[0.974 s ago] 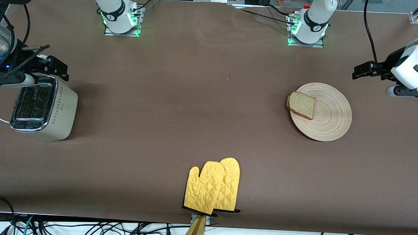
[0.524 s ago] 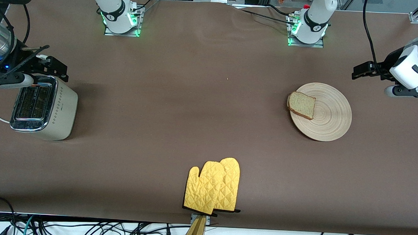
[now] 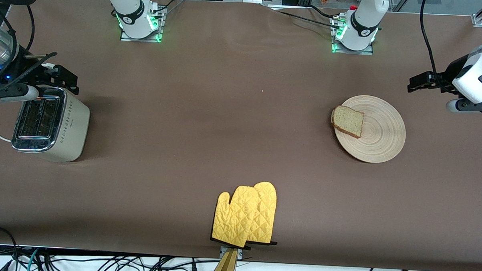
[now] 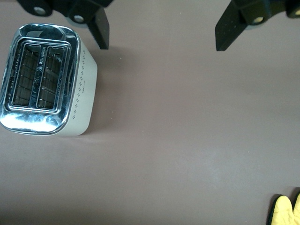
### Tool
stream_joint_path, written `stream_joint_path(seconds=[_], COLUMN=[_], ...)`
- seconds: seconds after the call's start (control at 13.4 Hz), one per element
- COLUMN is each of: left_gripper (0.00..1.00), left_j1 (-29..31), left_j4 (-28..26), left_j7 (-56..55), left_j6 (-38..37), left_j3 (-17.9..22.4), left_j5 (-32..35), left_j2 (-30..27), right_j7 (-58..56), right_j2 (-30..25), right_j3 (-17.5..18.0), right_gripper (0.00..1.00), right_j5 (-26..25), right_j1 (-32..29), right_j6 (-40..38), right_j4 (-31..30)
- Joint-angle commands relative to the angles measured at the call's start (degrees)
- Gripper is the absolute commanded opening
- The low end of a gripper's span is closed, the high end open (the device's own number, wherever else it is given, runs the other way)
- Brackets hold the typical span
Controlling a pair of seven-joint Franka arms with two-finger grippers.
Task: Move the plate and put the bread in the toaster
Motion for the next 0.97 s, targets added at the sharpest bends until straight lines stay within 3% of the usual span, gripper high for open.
stream_joint_path(seconds=[0.0,0.9], left_gripper=[1.0,1.0], left_j1=[0.4,0.4], left_j4=[-1.0,-1.2], left_j7=[-0.4,-0.4], left_j6=[0.8,0.8], left_j3=[-0.6,-0.7], left_j5=[2.1,2.6], left_j2=[-0.8,-0.8], right_j7=[-0.5,-0.5], right_j2=[-0.1,-0.1], right_j3=[0.0,-0.1], right_gripper=[1.0,1.0], right_j5=[0.1,0.1], right_j1=[-0.2,-0.2], right_j6=[-0.1,0.1], right_j4=[0.1,0.1])
